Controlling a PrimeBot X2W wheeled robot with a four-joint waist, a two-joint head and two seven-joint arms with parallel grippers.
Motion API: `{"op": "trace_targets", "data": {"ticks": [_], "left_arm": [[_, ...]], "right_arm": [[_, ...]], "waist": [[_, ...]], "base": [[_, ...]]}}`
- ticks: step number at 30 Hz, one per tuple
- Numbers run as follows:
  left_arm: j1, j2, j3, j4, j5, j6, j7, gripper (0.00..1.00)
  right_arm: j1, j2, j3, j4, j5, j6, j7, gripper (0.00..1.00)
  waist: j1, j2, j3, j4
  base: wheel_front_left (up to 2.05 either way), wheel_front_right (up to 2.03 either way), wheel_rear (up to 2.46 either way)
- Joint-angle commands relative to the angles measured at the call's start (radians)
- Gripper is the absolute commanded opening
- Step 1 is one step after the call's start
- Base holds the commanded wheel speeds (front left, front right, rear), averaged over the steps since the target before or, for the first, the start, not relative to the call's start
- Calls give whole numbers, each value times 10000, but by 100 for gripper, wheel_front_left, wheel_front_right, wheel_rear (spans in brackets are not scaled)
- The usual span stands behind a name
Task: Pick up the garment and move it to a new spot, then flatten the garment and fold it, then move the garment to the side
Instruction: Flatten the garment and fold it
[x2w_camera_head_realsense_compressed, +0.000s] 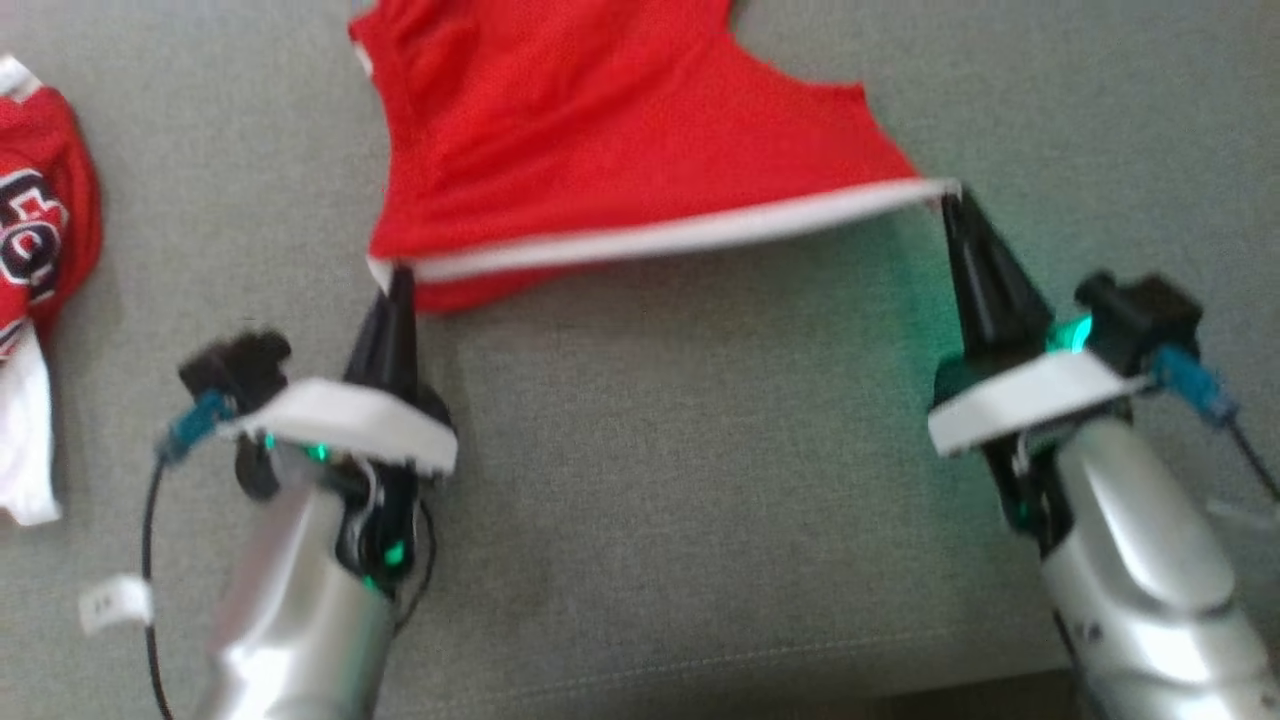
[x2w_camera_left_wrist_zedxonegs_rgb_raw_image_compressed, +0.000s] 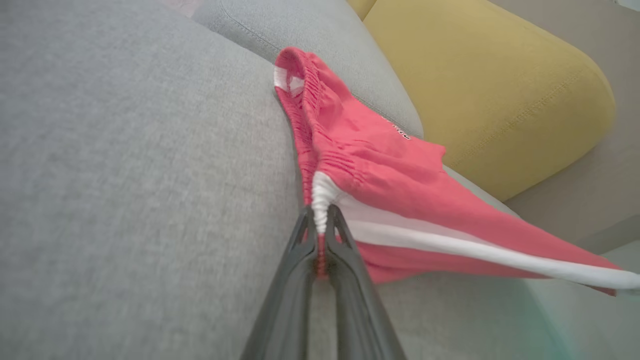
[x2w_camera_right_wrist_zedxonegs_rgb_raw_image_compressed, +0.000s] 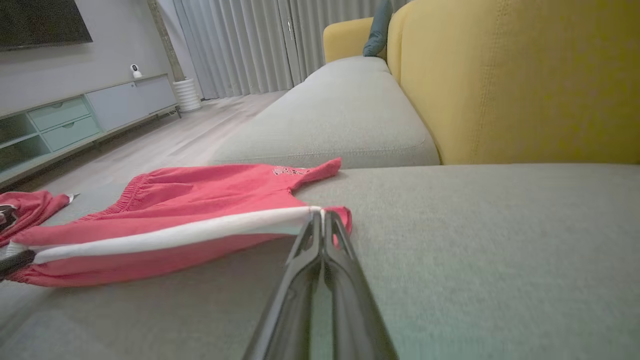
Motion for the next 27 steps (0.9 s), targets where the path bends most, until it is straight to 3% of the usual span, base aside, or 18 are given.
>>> {"op": "trace_targets", "data": {"ticks": [1,16,22,27], "left_arm": [[340,187,213,-188,-39,-56,-48,0],[3073,184,341,-1440,-82,-57,-49,0],[3594,184,328,-1847,-31,-57,-49,0],[3482,184,139,-2277,2,-57,-49,0]], "right_arm": [[164,-29,76,-402,107,65,-24,0],[3691,-28,168,-1105,325,65,-24,0],[4172,-90,182,-1467,290,65,-24,0],[3560,-209,148,-1644,93,65,-24,0]], "waist": [[0,0,-228,34],[0,0,-2448,292],[0,0,-2660,414],[0,0,-2360,665]], "base": [[0,0,0],[0,0,0],[0,0,0],[0,0,0]]}}
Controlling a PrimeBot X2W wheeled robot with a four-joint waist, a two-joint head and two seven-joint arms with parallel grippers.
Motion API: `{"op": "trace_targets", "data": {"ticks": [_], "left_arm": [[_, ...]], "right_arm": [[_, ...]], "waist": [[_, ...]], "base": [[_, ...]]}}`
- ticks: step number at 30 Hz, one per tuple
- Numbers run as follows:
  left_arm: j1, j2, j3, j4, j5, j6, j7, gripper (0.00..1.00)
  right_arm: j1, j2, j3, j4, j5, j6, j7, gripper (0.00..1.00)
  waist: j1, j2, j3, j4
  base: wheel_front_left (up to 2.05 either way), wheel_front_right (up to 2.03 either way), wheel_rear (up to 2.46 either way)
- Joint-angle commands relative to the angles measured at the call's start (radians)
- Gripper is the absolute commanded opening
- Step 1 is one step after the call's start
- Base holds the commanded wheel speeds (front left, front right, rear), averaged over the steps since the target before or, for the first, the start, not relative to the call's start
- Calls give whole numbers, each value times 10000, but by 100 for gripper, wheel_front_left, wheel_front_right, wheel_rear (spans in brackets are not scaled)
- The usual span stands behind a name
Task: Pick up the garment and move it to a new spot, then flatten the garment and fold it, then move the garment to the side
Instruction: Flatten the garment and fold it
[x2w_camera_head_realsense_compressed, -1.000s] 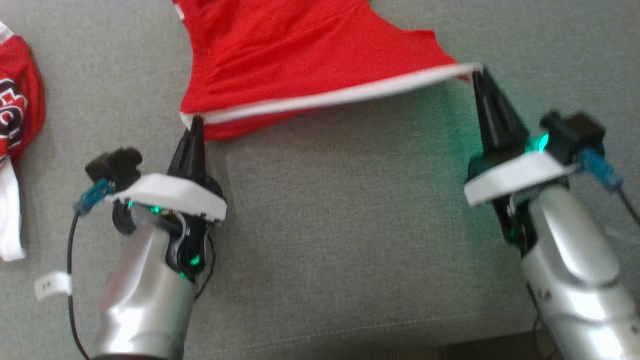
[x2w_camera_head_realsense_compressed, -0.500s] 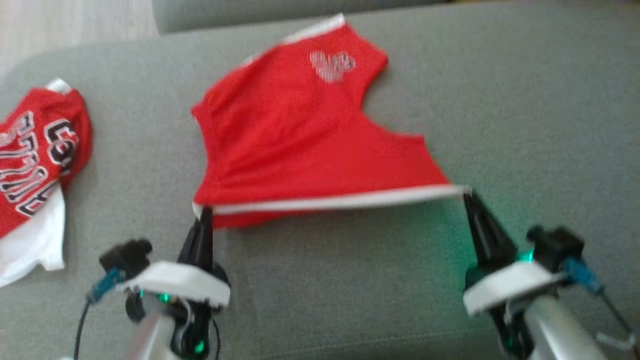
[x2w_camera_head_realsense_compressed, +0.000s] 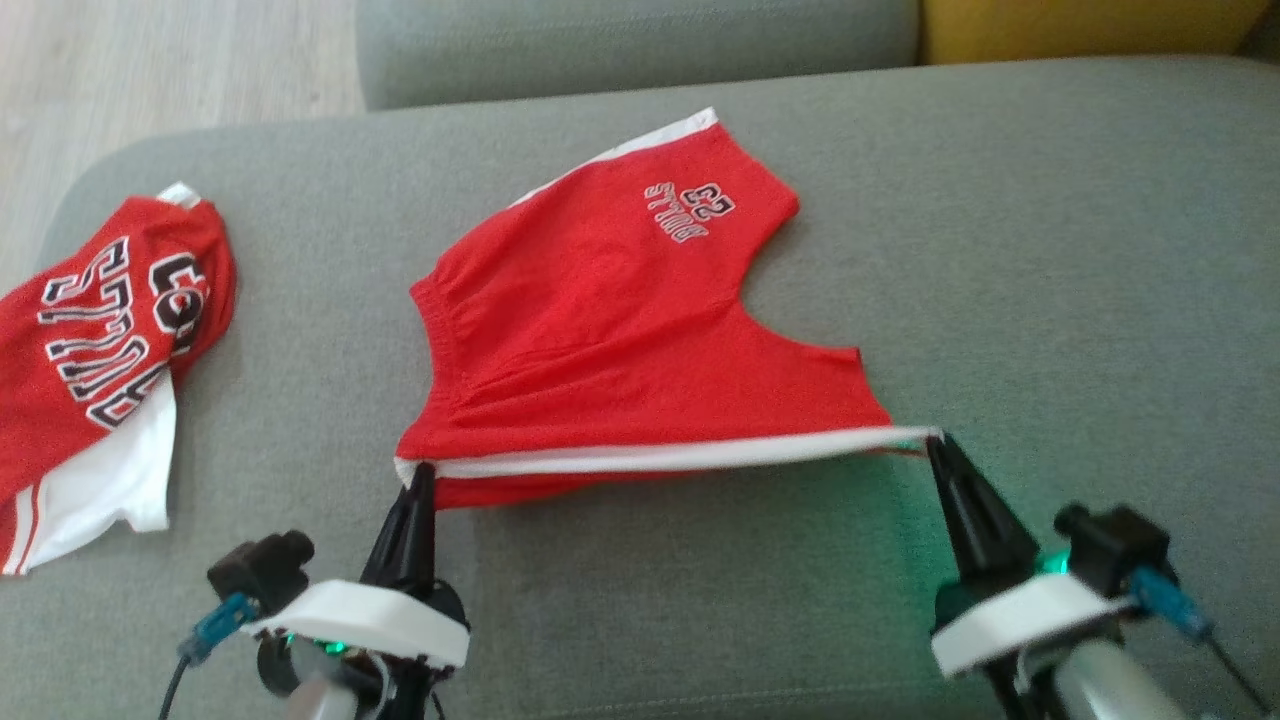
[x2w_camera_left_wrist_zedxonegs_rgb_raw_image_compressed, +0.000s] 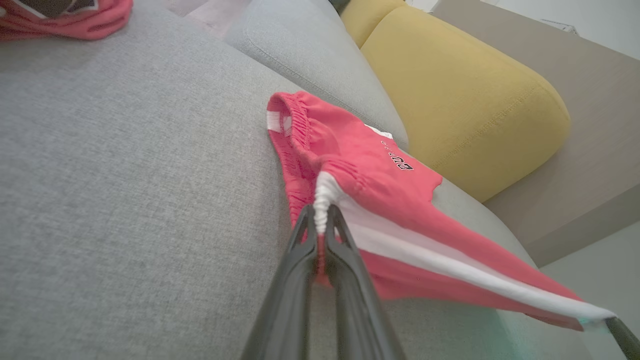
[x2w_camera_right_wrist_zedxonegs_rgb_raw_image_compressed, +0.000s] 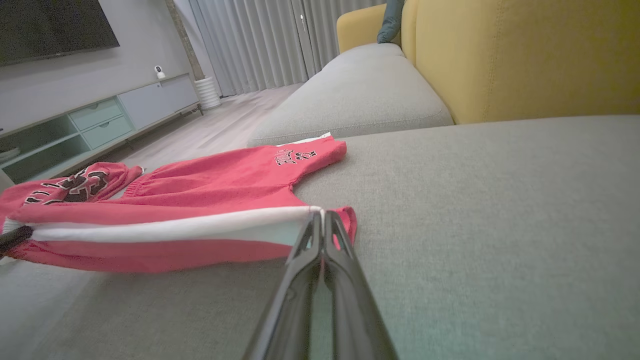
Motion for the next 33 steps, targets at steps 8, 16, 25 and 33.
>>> {"op": "trace_targets", "data": {"ticks": [8,16,25,33], "left_arm": [[-1865,159,-72,-693,-221,12,-60,0],[-4115,158,-572,-586,-1441,158,-61,0],[-6031,158,-1292,-380,-2568,414,-61,0],[-7397,158,-1880,-49,-3260,878,-61,0]], "right_arm": [[-3690,-530,247,635,-644,65,-39,0],[-7351,-699,521,2923,-1265,65,90,0],[-10198,-522,555,5433,-1998,65,98,0],[-11995,-414,111,7347,-3069,65,114,0]], "waist": [[1,-1,1285,788],[1,-1,2953,1677],[1,-1,4268,2197],[1,-1,5079,2436]], "base": [[0,0,0],[0,0,0],[0,0,0],[0,0,0]]}}
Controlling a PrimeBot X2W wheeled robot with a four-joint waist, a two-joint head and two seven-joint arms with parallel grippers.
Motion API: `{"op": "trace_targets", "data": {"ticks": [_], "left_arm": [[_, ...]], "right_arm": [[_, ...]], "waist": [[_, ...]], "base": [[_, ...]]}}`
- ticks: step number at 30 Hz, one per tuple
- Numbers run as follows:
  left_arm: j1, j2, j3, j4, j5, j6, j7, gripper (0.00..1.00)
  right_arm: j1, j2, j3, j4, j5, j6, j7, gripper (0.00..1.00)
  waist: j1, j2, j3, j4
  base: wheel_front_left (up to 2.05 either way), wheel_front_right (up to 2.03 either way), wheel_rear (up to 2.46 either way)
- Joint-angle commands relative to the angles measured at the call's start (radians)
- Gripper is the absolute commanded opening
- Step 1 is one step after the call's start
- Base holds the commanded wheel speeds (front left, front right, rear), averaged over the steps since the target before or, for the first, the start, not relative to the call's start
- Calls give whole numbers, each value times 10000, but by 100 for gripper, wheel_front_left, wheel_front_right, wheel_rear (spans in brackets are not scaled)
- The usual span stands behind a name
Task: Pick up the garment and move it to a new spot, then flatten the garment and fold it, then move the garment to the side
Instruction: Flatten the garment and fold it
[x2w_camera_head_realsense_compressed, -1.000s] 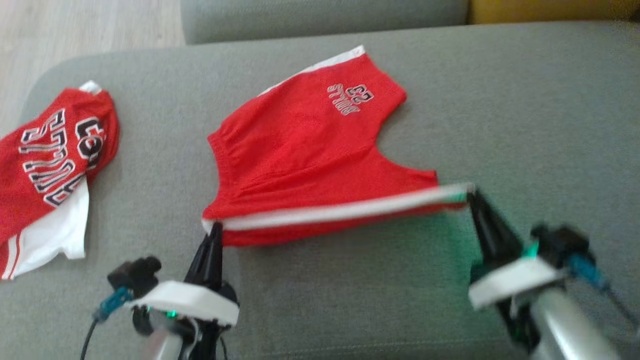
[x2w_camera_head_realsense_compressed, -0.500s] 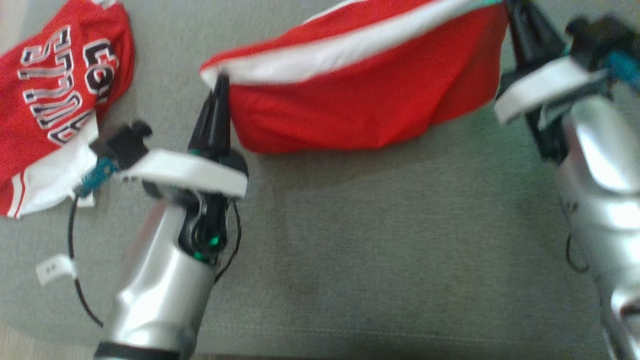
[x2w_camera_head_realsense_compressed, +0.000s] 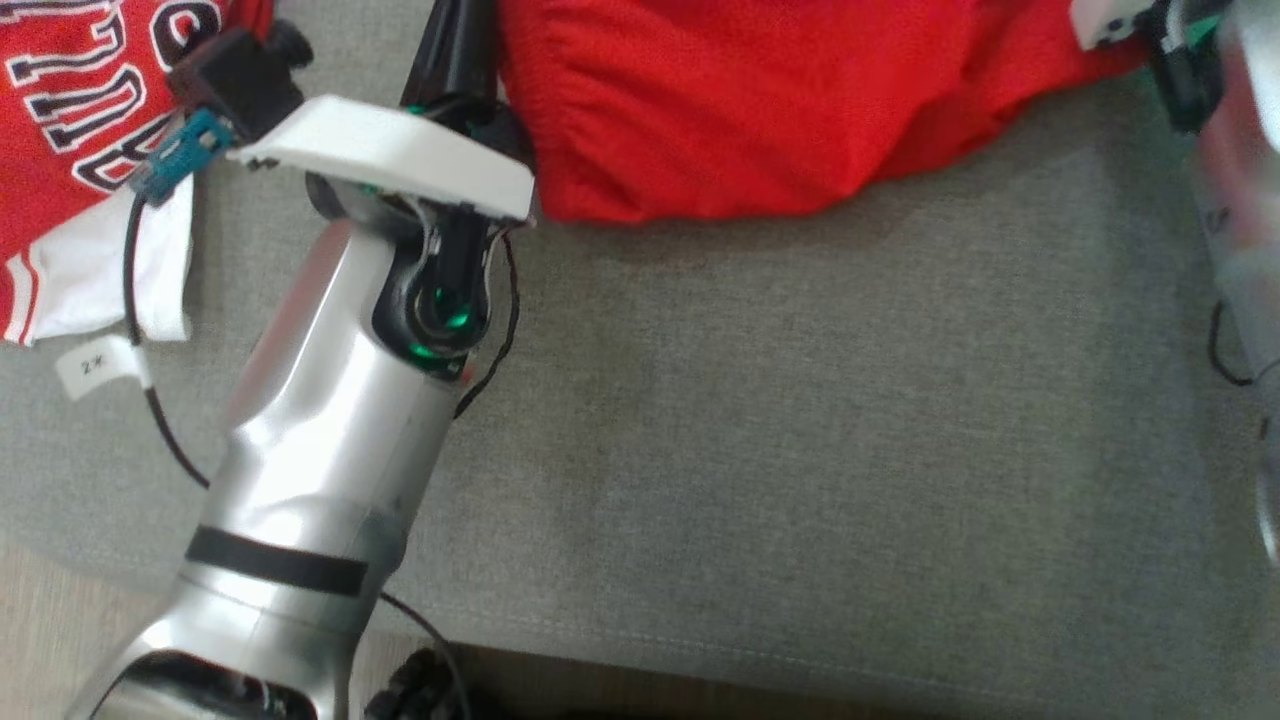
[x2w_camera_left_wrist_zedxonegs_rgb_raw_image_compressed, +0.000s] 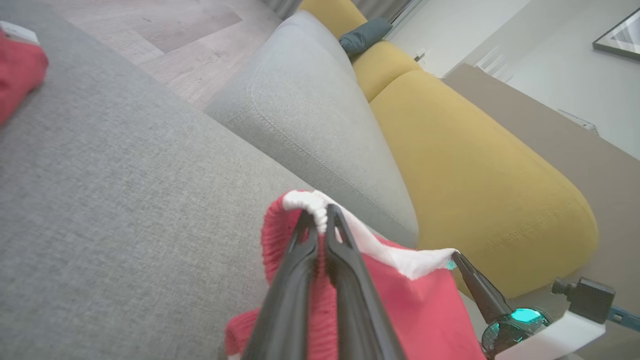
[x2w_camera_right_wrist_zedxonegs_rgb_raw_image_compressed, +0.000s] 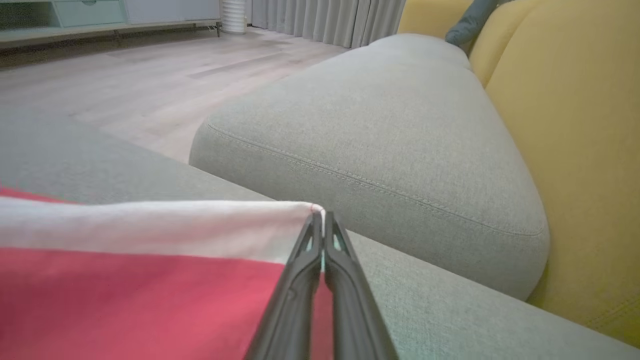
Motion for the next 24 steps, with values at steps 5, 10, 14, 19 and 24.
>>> {"op": "trace_targets", "data": {"ticks": [5,10,14,19,24], "left_arm": [[-426,220,-66,-99,-211,268,-51,0],[-307,220,-144,49,32,630,-51,100],[171,220,162,-55,395,1097,-51,100],[883,220,380,-129,1013,1364,-51,100],[1597,220,808,-439,1595,1711,-51,100]], "right_arm": [[-587,263,-362,465,-704,65,-24,0],[-733,415,-832,843,-1123,65,-69,100],[-519,571,-1316,841,-1223,65,-130,100],[119,650,-1533,856,-1153,65,-151,100],[825,778,-1544,1468,-830,65,72,100]], "waist": [[-3,1,329,187],[-3,1,319,183],[-3,1,149,150],[-3,1,-217,89],[-3,1,-518,57]], "base": [[0,0,0],[0,0,0],[0,0,0],[0,0,0],[0,0,0]]}}
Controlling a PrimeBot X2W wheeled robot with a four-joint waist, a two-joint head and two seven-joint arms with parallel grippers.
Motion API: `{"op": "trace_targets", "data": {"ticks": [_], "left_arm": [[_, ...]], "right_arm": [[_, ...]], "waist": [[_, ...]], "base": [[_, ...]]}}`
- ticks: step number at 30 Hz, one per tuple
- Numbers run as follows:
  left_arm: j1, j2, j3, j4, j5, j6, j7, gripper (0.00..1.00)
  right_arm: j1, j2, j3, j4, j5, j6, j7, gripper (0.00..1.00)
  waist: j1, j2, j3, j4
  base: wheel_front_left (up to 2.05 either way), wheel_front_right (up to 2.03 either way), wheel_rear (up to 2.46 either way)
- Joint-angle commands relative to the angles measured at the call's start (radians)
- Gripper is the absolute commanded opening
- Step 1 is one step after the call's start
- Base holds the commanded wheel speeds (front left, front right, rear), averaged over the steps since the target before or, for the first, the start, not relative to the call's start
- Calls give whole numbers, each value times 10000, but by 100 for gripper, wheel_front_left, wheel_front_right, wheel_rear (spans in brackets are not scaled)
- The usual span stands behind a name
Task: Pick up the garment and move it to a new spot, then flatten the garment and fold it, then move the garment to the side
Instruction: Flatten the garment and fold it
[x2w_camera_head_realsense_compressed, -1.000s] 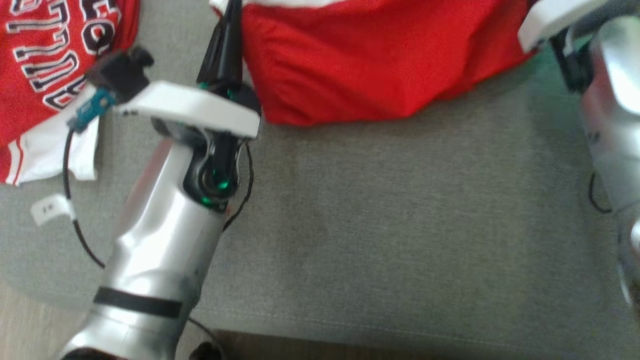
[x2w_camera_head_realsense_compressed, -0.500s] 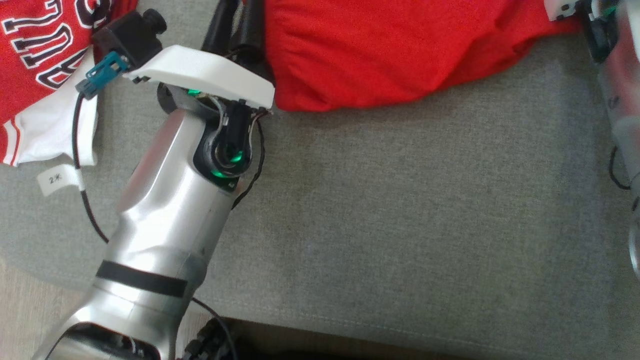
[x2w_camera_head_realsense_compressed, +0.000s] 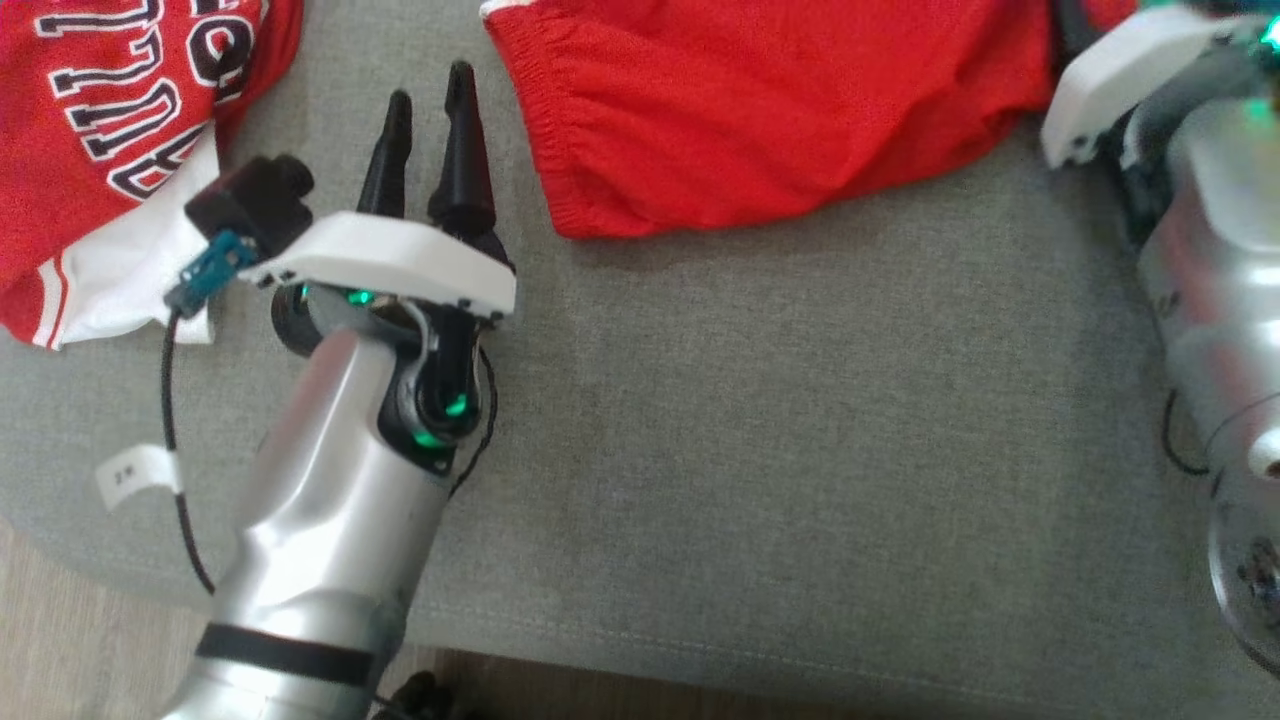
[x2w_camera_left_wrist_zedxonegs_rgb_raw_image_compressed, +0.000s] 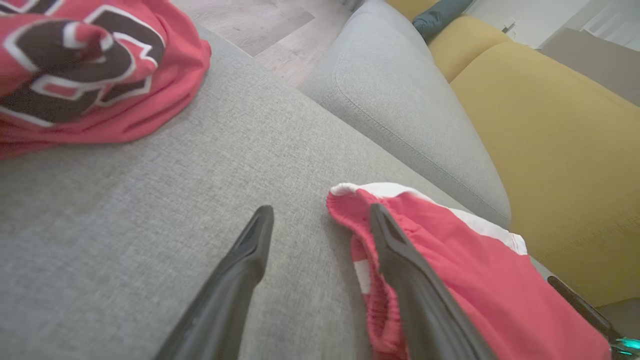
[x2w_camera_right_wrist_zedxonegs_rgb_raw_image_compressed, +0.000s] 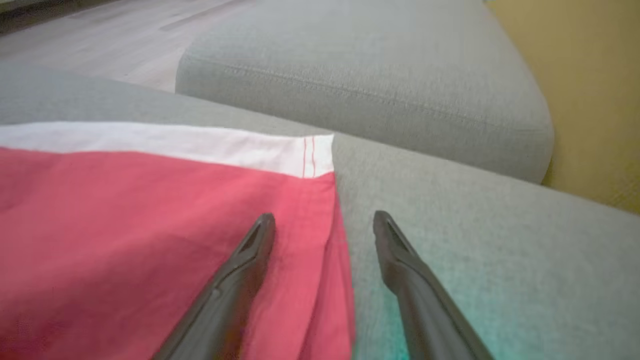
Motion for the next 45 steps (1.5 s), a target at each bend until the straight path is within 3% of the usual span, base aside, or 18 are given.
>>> {"op": "trace_targets", "data": {"ticks": [1,3,4,5,7,15,23,29,33,40,45], "left_arm": [[199,218,349,-395,288,61,-51,100],[395,218,343,-440,531,130,-51,100],[491,218,343,-478,582,145,-51,100],[491,218,343,-478,582,145,-51,100],[680,218,333,-527,674,180,-51,100],[1605,218,685,-263,1494,154,-51,100],[3142,218,1182,-127,2597,80,-51,100],[3891,218,1283,-145,2939,-81,-51,100],[4108,218,1257,-119,3009,-169,-51,100],[4235,217,706,-21,2925,-247,-51,100],[4290,217,425,33,2785,-167,-51,100]], "right_arm": [[324,374,162,97,208,65,366,100],[554,452,245,304,366,65,968,100],[662,508,295,368,473,65,1245,89],[662,508,295,368,473,65,1245,89],[850,636,399,439,770,65,1623,0],[1733,859,409,330,2568,65,1320,0],[3774,392,575,-820,4793,65,497,0],[4514,-501,1410,-1973,5202,65,231,0],[4342,-679,2111,-2764,5029,65,94,0],[3977,311,3624,-3675,5202,65,272,0],[3992,930,4474,-3479,5363,65,546,0]], "waist": [[0,0,-172,2],[0,0,-279,23],[0,0,-336,36],[0,0,-336,36],[0,0,-481,57],[0,0,-1604,-243],[0,0,-3053,-844],[0,0,-3353,-914],[0,0,-3414,-693],[0,0,-3521,112],[0,0,-3545,701]], "base": [[0,0,0],[0,0,0],[0,0,0],[0,0,0],[0,0,0],[0,0,0],[0,0,0],[0,0,0],[0,0,0],[0,0,0],[0,0,0]]}}
